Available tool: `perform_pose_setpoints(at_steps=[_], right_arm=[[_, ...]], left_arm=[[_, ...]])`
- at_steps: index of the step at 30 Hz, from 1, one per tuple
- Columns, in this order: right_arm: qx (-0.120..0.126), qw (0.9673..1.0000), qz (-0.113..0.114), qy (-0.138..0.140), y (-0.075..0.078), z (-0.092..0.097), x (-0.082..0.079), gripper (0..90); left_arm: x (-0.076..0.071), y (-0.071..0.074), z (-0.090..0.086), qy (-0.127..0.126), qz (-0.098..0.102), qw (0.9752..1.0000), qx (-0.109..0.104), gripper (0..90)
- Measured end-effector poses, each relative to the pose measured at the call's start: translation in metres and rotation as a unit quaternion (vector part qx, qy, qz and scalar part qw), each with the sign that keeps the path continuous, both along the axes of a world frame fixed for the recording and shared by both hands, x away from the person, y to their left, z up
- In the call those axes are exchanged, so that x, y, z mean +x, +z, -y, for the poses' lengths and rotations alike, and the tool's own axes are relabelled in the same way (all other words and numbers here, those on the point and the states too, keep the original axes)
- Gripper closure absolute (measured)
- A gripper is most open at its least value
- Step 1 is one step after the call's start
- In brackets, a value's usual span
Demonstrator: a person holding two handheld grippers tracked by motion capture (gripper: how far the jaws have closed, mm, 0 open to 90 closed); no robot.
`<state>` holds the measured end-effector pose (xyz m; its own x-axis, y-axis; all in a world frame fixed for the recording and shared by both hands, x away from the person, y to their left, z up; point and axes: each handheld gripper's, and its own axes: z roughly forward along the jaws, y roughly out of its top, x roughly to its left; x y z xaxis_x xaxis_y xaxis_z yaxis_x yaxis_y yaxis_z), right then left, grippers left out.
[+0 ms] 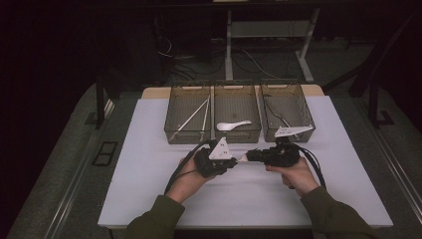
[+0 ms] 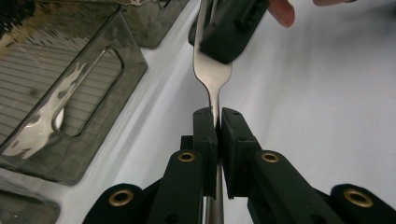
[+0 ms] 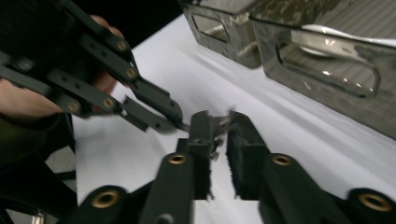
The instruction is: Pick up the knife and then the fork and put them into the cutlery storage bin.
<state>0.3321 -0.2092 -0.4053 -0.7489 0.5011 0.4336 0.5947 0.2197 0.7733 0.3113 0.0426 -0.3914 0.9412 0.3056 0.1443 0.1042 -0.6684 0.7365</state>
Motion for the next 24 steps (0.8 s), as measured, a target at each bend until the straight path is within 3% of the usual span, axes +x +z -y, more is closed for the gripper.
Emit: perform_pose_setpoints(at_steps=[9, 11, 16, 24], right_arm=[[0.001, 0.9998, 0.019, -0.005, 0.003, 0.002, -0.003, 86.6], [-0.002, 0.9997, 0.024, -0.006, 0.005, 0.003, -0.003, 86.6], [-0.004, 0.999, 0.035, -0.027, 0.009, 0.013, -0.004, 86.6], [-0.011, 0.9966, 0.053, -0.062, 0.018, 0.037, -0.001, 86.6]], left_arm=[[0.004, -0.001, -0.002, 0.002, -0.025, 0.999, -0.036, 82.8], [0.004, -0.002, -0.003, 0.005, -0.027, 0.9989, -0.038, 77.9], [0.002, 0.001, -0.013, 0.016, -0.045, 0.9966, -0.067, 66.4], [-0.01, 0.002, -0.043, 0.027, -0.065, 0.993, -0.095, 54.9]])
